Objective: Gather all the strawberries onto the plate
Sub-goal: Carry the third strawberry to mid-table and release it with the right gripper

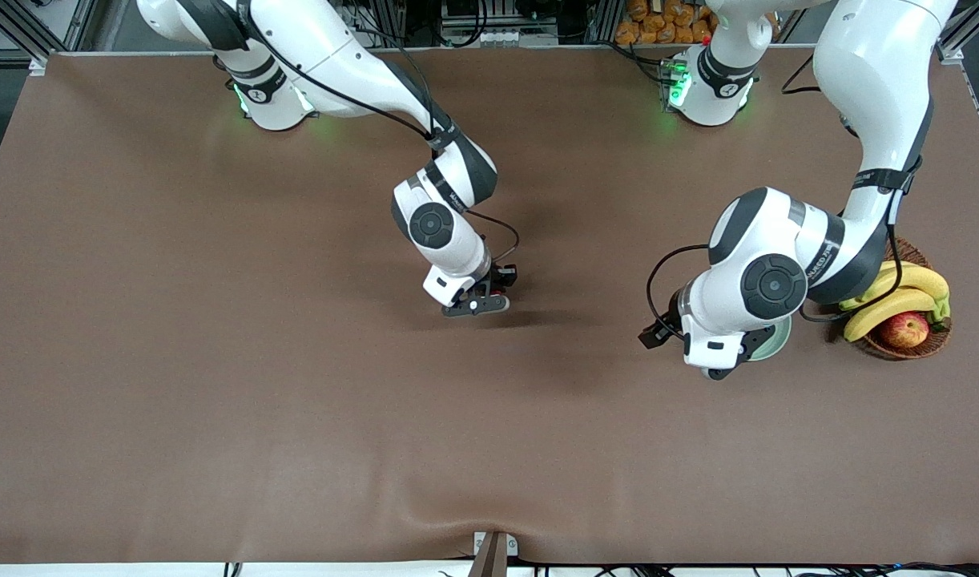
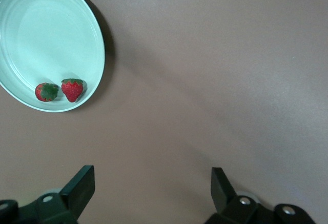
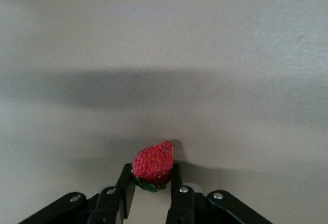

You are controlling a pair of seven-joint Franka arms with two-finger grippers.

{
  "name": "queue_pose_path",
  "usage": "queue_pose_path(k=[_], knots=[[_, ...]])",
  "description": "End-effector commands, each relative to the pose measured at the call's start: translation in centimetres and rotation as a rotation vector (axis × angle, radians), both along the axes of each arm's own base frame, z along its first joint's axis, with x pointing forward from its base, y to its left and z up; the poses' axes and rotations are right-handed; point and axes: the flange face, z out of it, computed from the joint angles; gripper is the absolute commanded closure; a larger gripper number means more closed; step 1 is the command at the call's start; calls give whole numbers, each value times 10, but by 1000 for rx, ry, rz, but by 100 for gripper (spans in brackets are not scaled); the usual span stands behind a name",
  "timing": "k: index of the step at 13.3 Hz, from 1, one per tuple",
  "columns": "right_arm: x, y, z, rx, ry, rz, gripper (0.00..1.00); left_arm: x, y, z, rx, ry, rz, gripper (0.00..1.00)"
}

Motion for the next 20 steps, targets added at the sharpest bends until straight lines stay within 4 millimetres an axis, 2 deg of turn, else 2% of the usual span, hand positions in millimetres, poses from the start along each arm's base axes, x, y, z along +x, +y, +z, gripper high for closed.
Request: queue_pose_path(k=[1,2,3,5,7,8,10,12,14,16,17,18,20], knots=[[11,5,14,22,-10,-32,0,3,-7,-1,-19,-3,17,0],[17,0,17,24,-14,-39,0,5,-9,-5,-24,-17,34,0],[21,-4,28,28,-20,-39,0,3,-17,-6,-24,-25,46,0],[36,-21,62,33,-19,-48,0,1,-26,-14,-22,-20,63,0],[53,-50,101,37,-9,-77,0,-1,-38,-19,-31,-28,82,0],[63,-71,120,47,-23,-106,0,-1,-45,-23,-41,-31,89,0],[78,-115,147,44,-19,-128,0,-12,-75,-30,-47,-39,95,0],[95,-172,180,34,21,-83,0,-19,-97,-41,-46,-39,129,0],[106,-229,214,39,41,-48,0,-20,-106,-51,-63,-51,153,0],[110,-287,249,28,52,-15,0,-23,-120,-59,-80,-60,163,0],[110,-317,268,-6,42,-8,0,-28,-134,-63,-97,-69,164,0],[106,-338,286,-34,34,-11,0,-31,-147,-63,-117,-91,198,0],[94,-366,319,-102,25,-8,0,-40,-174,-72,-140,-128,244,0]])
